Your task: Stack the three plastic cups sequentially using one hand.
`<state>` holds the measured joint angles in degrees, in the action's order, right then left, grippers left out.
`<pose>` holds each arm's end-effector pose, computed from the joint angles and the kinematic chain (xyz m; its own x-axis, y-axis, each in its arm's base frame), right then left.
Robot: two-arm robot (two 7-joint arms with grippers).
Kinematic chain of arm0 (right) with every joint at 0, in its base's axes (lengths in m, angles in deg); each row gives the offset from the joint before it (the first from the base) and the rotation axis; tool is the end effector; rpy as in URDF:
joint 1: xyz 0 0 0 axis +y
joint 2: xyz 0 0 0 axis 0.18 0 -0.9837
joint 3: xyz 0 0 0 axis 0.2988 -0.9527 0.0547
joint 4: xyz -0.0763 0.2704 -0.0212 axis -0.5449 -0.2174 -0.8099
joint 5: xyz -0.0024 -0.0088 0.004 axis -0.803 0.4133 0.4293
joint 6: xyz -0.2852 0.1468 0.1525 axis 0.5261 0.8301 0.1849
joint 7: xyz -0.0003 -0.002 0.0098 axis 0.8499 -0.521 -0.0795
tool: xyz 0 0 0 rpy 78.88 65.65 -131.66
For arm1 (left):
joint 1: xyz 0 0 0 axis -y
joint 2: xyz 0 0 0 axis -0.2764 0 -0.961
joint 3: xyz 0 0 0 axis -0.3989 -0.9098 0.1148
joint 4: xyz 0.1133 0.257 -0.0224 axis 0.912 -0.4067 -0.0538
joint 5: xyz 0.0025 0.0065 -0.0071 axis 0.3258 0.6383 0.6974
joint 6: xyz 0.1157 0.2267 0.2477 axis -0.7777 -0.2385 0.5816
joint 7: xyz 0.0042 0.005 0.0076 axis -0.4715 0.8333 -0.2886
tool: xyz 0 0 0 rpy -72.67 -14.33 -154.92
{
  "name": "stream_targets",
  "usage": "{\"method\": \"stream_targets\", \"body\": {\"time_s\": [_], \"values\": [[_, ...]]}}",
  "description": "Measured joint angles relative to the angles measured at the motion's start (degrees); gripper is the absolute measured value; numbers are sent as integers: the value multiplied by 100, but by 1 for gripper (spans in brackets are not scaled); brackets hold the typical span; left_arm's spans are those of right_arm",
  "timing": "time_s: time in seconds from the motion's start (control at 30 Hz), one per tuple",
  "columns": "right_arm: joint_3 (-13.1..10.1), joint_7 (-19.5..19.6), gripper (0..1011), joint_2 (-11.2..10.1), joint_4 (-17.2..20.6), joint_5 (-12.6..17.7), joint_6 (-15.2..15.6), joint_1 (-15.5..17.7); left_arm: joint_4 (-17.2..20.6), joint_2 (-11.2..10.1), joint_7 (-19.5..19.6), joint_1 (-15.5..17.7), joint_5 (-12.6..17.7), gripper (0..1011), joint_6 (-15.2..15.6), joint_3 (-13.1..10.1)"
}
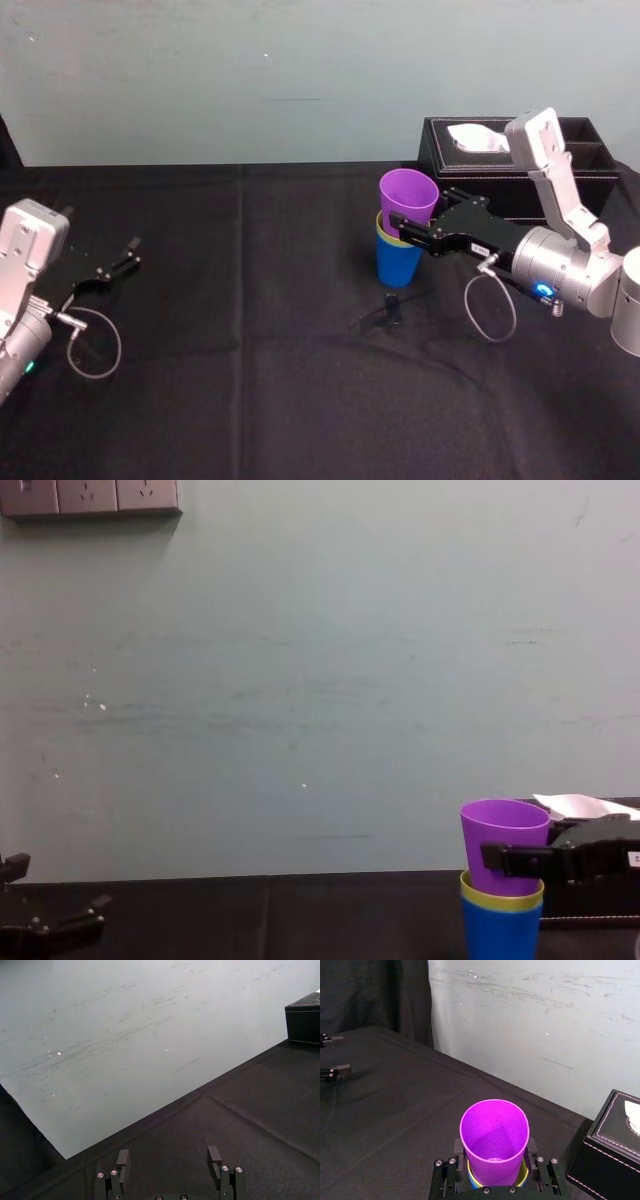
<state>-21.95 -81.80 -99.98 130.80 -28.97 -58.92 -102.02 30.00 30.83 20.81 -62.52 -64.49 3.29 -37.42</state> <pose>0.4603 -0.0464 -0.2313 0.6365 -0.7662 0.0879 0.7639 0.6107 -0.2086 0.4005 0.0655 -0.3043 0.2923 0.8803 0.3737 -0.9552 0.2874 0.0703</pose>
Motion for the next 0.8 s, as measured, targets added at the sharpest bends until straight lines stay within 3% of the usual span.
{"method": "stream_targets", "body": {"time_s": [0.17,0.43,0.8], "values": [[-1,0,784,-2,4,2,1,2,0,0,0,0,0,1010,0,0],[-5,4,1003,-2,9,6,3,2,0,0,0,0,0,1010,0,0],[-7,5,1004,-2,14,12,4,2,0,0,0,0,0,1010,0,0]]}}
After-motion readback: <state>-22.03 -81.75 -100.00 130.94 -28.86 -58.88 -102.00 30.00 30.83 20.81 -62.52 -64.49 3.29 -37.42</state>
